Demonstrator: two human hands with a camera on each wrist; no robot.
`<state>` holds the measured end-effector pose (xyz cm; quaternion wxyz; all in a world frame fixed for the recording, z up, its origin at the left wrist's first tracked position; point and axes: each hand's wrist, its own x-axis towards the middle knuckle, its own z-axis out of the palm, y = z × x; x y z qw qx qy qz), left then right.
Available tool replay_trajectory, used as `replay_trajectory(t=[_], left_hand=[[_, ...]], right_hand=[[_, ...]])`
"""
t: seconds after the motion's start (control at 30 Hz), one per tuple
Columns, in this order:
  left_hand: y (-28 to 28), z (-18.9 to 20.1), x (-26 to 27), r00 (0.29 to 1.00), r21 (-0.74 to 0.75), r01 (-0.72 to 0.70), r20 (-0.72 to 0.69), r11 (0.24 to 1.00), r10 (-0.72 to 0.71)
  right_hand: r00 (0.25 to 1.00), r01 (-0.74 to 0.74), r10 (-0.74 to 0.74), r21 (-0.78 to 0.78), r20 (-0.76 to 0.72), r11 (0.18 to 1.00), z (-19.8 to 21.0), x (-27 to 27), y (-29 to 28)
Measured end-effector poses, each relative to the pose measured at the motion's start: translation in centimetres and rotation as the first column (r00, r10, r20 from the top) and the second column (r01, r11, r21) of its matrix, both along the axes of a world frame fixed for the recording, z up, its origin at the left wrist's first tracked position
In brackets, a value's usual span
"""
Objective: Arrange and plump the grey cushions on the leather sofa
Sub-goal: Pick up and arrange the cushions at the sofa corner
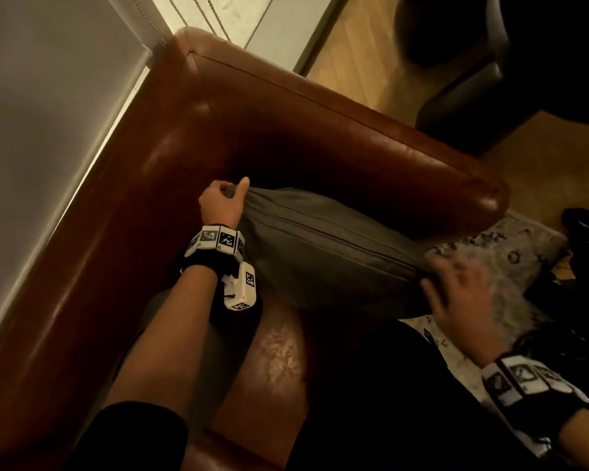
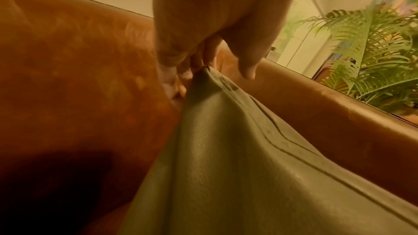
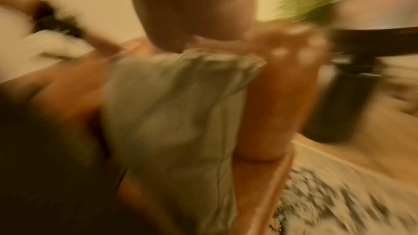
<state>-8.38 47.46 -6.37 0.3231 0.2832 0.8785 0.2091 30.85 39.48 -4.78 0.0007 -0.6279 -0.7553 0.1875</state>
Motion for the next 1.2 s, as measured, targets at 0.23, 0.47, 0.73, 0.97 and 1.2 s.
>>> replay_trajectory(t=[0.23, 0.47, 0.73, 0.97, 1.2], left_hand=[[0.9, 0.2, 0.8, 0.997, -0.05, -0.064, -0.052, 0.997, 0.061], [1.2, 1.6, -2.0, 0.989, 0.088, -0.091, -0.105, 0.992, 0.101], [0.6, 0.2, -0.9, 0.997, -0.046, -0.045, -0.06, 0.998, 0.042], [1.8, 0.6, -1.3, 0.992, 0.126, -0.084, -0.081, 0.989, 0.094], [2.2, -1.1, -1.6, 0.994, -0.083, -0.087, 0.06, 0.993, 0.092]], right_hand=[[0.564, 0.563, -0.825, -0.71, -0.045, 0.423, -1.9, 0.8, 4.7], [0.741, 0.478, -0.538, -0.245, -0.403, 0.843, 0.5, -1.5, 2.2], [0.812, 0.448, -0.558, -0.432, -0.169, 0.783, -2.3, -0.6, 2.1], [0.906, 0.413, -0.416, -0.05, -0.081, 0.909, -1.7, -1.2, 2.5], [0.848, 0.477, -0.505, -0.18, -0.163, 0.86, -3.1, -0.7, 2.0]])
